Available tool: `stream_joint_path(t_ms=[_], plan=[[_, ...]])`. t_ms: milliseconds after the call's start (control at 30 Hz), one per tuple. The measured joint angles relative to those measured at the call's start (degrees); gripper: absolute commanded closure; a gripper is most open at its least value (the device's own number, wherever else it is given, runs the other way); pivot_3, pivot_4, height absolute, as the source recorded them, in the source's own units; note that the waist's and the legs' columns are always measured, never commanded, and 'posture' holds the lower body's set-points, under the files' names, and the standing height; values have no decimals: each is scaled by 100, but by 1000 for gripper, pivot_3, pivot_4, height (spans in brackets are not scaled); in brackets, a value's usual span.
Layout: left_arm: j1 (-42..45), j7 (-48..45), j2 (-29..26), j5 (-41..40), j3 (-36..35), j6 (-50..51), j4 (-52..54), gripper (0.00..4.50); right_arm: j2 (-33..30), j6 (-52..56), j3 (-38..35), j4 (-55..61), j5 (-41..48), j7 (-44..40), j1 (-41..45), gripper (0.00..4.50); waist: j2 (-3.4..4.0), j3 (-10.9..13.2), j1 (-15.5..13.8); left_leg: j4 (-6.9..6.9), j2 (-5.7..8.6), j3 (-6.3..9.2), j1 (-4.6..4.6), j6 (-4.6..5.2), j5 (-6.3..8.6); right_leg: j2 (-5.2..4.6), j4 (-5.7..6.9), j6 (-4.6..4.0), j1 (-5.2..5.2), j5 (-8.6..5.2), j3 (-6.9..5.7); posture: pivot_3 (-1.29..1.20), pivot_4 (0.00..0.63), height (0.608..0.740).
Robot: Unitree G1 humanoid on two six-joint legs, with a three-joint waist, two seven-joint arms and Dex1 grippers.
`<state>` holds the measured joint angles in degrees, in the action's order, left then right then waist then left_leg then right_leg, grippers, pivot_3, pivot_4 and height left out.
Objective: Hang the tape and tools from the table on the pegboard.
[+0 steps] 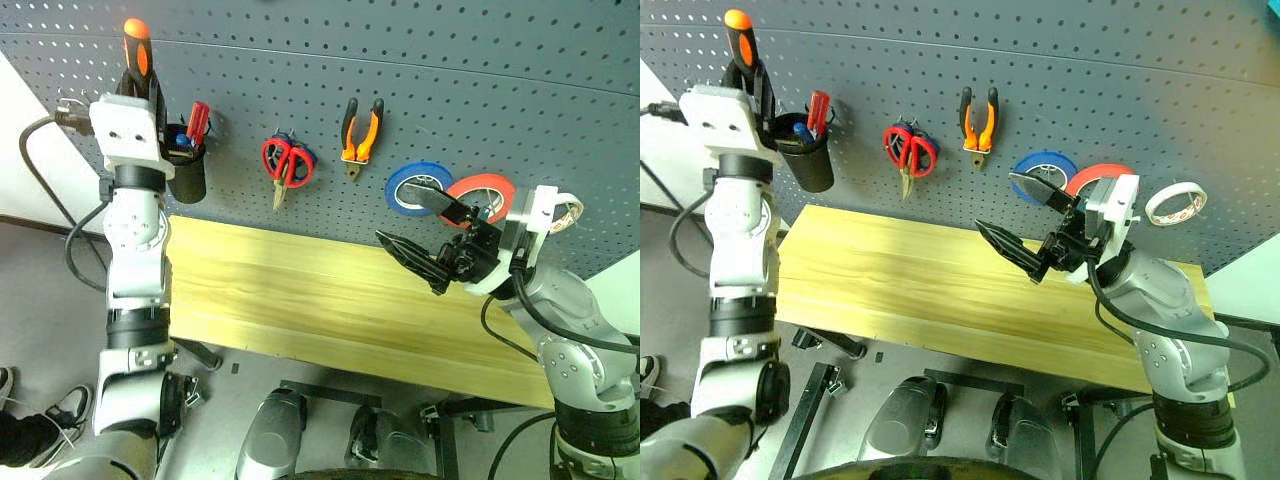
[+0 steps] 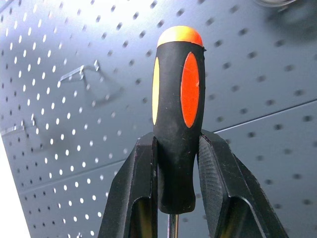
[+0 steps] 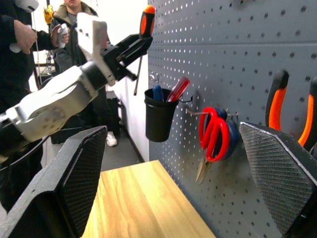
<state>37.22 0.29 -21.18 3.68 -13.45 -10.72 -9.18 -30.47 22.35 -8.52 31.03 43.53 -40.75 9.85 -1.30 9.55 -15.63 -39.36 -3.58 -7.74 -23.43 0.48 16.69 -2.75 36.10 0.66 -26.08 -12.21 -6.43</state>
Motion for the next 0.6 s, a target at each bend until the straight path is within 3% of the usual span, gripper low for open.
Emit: stream_joint_path(t_ms=[600], plan=[[1174,-66,-101,-302,-32,-670,-1426,3726,-115,116,-84,277,49,100,-469,0,-1,1,-76,-11,1,2,-2,0,0,0,5,-1,4,0,-2,314,152,731]])
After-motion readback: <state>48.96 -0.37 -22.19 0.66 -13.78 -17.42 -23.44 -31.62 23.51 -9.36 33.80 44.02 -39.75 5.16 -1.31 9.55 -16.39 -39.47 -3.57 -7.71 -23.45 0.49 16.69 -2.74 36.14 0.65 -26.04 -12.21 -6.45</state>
